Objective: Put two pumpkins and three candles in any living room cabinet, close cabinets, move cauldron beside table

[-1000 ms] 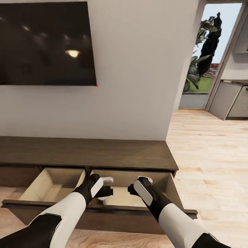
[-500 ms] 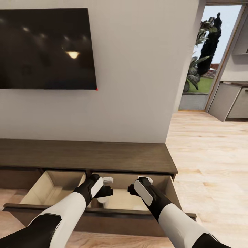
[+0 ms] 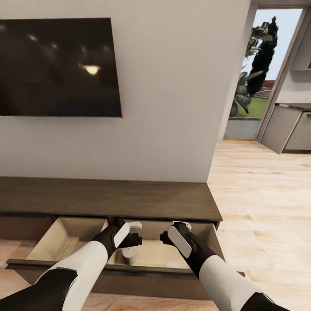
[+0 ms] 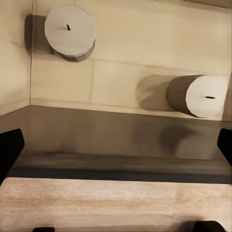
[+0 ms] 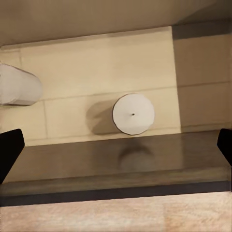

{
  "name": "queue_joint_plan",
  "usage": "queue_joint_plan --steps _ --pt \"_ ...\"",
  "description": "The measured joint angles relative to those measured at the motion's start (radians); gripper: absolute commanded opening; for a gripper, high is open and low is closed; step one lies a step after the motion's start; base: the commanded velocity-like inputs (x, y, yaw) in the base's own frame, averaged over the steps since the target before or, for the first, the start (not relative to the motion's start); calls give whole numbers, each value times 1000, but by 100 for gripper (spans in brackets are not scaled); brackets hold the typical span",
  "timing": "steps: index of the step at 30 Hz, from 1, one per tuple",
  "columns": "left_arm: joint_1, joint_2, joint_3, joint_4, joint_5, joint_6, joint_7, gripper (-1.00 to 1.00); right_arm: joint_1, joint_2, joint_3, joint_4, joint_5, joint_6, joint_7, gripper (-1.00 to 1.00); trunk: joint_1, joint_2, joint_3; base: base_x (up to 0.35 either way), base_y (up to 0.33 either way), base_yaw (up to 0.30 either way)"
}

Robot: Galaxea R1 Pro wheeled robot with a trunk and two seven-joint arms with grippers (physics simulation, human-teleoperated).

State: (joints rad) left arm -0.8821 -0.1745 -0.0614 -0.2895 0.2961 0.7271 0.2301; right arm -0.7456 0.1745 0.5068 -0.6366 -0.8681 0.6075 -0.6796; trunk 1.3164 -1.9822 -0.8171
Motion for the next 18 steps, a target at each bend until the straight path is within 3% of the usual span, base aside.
queue_joint_plan --steps 18 --pt "0 0 0 0 0 -1 0 100 0 0 0 0 0 0 0 100 -69 126 56 0 0 0"
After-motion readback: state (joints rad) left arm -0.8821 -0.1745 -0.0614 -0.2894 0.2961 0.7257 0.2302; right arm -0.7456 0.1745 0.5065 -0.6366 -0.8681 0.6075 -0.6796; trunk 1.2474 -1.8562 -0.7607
